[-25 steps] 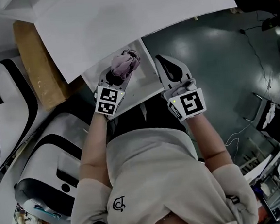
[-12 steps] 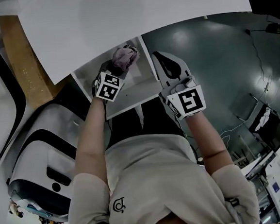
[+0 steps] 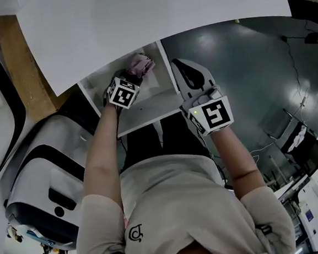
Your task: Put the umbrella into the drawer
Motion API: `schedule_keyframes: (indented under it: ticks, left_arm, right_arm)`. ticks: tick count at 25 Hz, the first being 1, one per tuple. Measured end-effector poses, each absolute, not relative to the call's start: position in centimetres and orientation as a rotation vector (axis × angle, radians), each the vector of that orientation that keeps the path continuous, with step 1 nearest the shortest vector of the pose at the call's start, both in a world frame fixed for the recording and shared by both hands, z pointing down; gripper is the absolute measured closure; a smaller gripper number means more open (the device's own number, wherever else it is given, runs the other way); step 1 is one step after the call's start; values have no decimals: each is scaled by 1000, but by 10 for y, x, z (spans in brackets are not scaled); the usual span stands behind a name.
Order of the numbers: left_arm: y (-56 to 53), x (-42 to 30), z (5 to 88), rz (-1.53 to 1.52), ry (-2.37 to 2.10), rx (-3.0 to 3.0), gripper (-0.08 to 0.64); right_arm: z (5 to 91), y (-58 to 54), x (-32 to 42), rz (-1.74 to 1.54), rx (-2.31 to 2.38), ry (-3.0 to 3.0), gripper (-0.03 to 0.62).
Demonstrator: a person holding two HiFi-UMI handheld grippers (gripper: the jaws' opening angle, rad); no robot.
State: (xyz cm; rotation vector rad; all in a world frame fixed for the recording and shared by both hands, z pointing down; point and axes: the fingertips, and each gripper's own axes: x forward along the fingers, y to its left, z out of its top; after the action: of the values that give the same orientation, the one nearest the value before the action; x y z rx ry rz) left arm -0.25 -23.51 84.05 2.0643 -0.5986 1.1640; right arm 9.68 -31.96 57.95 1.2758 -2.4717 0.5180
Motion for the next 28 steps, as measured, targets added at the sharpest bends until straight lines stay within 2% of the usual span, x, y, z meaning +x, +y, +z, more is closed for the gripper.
schedule_keyframes:
  ticks: [4, 8, 11, 19, 22, 25, 28]
  left_arm:
    - [-236, -2, 839, 1127, -610, 2017, 299]
    - [-232, 2, 834, 1103, -558, 1968, 193]
    - [-233, 3, 826, 1119, -554, 1965, 151]
    - [-249, -8, 767, 1238, -662, 2019, 148]
    - [-258, -6, 730, 1220, -725, 2074, 241]
    - [-264, -3, 695, 1179, -772, 2135, 399]
    - [-272, -6, 659, 1115, -866, 2195, 514]
  right_arm:
    - [575, -316, 95, 514, 1248, -2489, 586]
    - [570, -308, 90, 525, 1173, -2522, 586]
    - [559, -307, 94, 516, 1181, -2531, 586]
    - [529, -301, 92, 461, 1182, -2568, 586]
    - [512, -299, 90, 421, 1174, -2587, 586]
    - [495, -297, 88, 380, 1152, -2601, 586]
    - [478, -296, 86, 341, 1144, -2619, 586]
